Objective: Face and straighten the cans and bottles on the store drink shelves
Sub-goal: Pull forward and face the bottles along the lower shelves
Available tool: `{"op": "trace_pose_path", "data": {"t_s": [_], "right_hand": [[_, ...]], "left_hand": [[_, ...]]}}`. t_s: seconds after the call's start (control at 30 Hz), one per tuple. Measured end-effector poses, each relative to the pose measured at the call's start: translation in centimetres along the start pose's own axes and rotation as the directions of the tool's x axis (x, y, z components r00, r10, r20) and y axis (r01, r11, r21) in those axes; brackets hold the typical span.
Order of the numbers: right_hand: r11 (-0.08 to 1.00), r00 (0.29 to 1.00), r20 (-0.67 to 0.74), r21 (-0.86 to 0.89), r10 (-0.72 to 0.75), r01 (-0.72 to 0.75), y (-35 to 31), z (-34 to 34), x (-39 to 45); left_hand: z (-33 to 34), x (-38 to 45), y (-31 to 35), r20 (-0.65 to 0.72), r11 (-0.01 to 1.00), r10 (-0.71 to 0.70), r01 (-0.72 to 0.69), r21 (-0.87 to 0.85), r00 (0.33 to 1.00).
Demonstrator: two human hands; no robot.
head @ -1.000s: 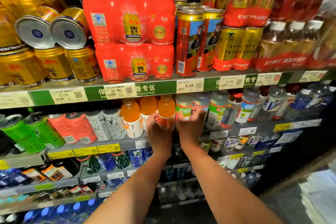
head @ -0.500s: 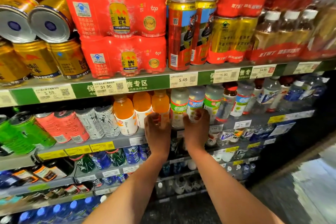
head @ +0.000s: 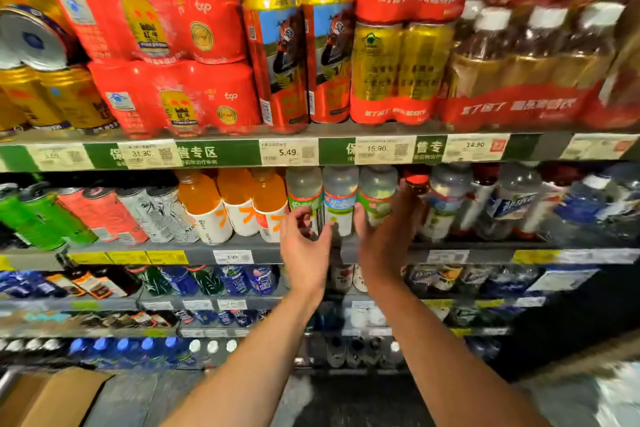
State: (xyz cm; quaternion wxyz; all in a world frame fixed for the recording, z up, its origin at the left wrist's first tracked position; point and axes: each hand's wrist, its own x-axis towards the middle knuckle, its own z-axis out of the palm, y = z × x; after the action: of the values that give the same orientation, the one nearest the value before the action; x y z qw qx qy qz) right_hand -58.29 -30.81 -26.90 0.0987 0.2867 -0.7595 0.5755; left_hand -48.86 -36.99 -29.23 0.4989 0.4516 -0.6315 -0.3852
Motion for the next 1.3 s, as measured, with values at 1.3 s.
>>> {"op": "trace_pose_path", "data": {"t_s": [1.3], "right_hand": [[0.869, 0.948, 0.0, 0.4, 0.318, -0.292, 0.8, -5.8, -2.7]], "left_hand": [[2.5, -0.6, 1.8, 0.105, 0.995, 0.025, -0.035, 0.095, 0.994]]}}
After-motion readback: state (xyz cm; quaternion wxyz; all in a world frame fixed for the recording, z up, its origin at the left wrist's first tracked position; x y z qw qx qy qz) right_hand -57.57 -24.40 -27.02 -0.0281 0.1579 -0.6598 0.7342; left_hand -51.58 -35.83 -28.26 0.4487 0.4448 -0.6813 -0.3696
